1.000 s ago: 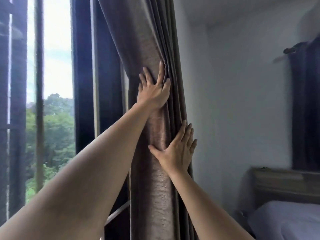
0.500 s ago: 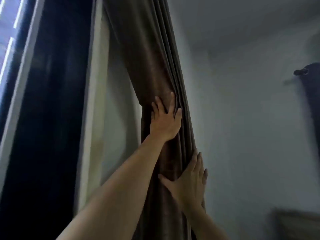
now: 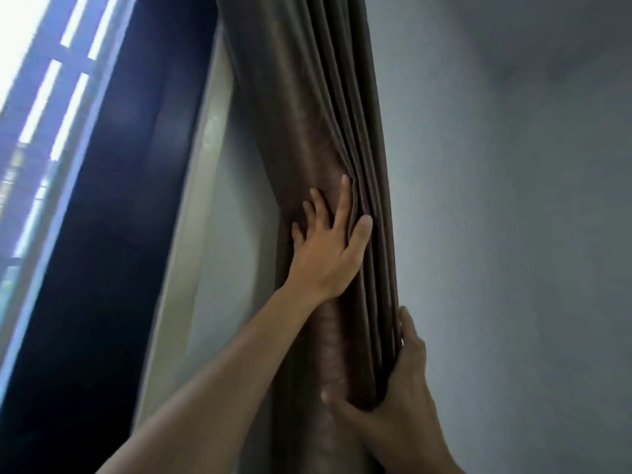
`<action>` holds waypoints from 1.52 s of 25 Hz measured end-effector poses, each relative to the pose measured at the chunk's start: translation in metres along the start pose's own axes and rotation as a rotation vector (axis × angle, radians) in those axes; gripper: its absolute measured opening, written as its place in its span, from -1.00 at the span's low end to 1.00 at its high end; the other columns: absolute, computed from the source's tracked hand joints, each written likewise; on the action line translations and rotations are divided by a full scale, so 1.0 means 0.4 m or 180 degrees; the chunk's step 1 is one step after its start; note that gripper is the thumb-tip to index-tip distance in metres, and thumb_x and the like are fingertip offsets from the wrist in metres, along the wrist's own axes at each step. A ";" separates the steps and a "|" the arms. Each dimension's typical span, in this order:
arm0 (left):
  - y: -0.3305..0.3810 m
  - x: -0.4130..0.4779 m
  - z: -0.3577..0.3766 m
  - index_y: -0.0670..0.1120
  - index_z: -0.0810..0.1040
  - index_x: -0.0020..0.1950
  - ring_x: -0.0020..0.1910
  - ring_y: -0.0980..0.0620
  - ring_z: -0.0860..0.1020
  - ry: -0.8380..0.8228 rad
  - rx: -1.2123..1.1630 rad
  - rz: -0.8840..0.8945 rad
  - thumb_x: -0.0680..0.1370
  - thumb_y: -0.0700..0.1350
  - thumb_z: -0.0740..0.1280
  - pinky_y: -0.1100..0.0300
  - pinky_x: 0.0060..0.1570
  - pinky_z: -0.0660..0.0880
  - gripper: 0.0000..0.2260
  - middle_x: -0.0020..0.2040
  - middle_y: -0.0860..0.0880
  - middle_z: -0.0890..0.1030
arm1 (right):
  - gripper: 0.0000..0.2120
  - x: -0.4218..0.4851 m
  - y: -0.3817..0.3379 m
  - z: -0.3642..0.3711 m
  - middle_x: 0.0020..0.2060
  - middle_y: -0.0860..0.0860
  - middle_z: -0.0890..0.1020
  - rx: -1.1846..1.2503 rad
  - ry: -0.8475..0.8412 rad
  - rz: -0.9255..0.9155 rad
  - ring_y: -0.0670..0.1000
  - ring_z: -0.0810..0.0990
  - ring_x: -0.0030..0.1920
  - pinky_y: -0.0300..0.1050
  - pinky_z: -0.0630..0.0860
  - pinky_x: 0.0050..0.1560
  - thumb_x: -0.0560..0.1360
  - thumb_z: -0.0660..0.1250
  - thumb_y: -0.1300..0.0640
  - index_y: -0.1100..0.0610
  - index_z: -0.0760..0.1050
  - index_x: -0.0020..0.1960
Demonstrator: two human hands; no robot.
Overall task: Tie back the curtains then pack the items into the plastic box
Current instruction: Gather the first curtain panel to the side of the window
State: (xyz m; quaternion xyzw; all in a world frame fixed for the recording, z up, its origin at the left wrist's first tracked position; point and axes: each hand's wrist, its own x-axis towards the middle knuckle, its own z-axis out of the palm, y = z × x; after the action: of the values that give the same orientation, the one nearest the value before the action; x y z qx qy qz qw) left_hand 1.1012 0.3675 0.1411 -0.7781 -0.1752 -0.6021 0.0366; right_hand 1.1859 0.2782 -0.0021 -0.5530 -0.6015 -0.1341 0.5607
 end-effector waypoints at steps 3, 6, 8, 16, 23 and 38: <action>-0.025 -0.079 -0.087 0.48 -0.42 0.27 0.52 0.01 -0.25 0.0054 0.0100 -0.0124 0.42 0.41 -0.18 -0.12 0.42 -0.25 -0.48 0.56 -0.03 -0.21 | -0.02 0.002 -0.039 0.008 0.23 -0.58 0.21 0.1535 -0.0340 -0.0149 -0.36 0.50 0.05 -0.44 0.46 0.04 0.10 0.42 -0.45 -0.54 -0.18 0.27; -0.027 -0.153 -0.182 0.45 -0.33 0.35 0.52 0.11 -0.23 -0.0014 -0.0201 -0.0238 0.43 0.40 0.01 -0.15 0.49 -0.17 -0.37 0.55 0.17 -0.18 | -0.52 0.051 -0.061 0.034 0.33 -0.18 0.41 0.2516 -0.0468 0.0017 -0.25 0.55 0.07 -0.25 0.45 0.09 0.53 0.10 -0.21 -0.27 0.06 0.41; -0.019 -0.204 -0.232 0.33 -0.23 0.46 0.53 0.14 -0.13 0.0054 -0.0343 -0.0253 0.45 0.34 0.14 -0.10 0.50 -0.04 -0.29 0.55 0.24 -0.11 | -0.46 0.075 -0.089 0.055 0.28 -0.21 0.50 0.2782 -0.0925 -0.0304 -0.20 0.51 0.23 -0.29 0.44 0.19 0.43 -0.05 -0.35 -0.21 0.28 0.35; -0.037 -0.520 -0.292 0.24 0.25 0.42 0.29 0.22 0.46 0.0228 -0.0821 -0.1200 0.38 0.37 0.31 0.25 0.24 0.40 -0.34 0.30 0.21 0.51 | -0.14 -0.024 -0.131 0.179 0.30 -0.17 0.48 0.3356 -0.1819 -0.0551 -0.16 0.48 0.29 -0.16 0.42 0.31 0.22 0.29 -0.48 -0.13 0.23 0.42; -0.094 -0.909 -0.253 0.01 0.33 0.44 0.33 0.20 0.43 0.0010 -0.0920 -0.2587 0.30 0.54 0.15 0.18 0.36 0.33 -0.13 0.30 0.17 0.53 | -0.08 -0.277 -0.079 0.324 0.35 -0.24 0.38 0.3357 -0.1880 -0.0365 -0.24 0.42 0.31 -0.39 0.41 0.24 0.29 0.39 -0.31 -0.09 0.04 0.50; 0.082 -1.051 -0.210 0.26 0.64 0.01 0.16 0.12 0.58 -0.0132 -0.1278 -0.3218 0.28 0.56 0.04 0.22 0.15 0.45 -0.39 0.08 0.09 0.66 | -0.07 -0.620 0.044 0.303 0.30 -0.15 0.47 0.2940 -0.2917 -0.0327 -0.13 0.49 0.29 -0.22 0.48 0.24 0.27 0.54 -0.12 -0.06 0.09 0.48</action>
State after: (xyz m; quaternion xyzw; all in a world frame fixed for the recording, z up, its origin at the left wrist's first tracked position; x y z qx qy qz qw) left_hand 0.9440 0.2182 -0.2302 -0.6002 -0.4097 -0.5509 -0.4103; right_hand 1.0770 0.2513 -0.2549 -0.2268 -0.8010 0.3609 0.4203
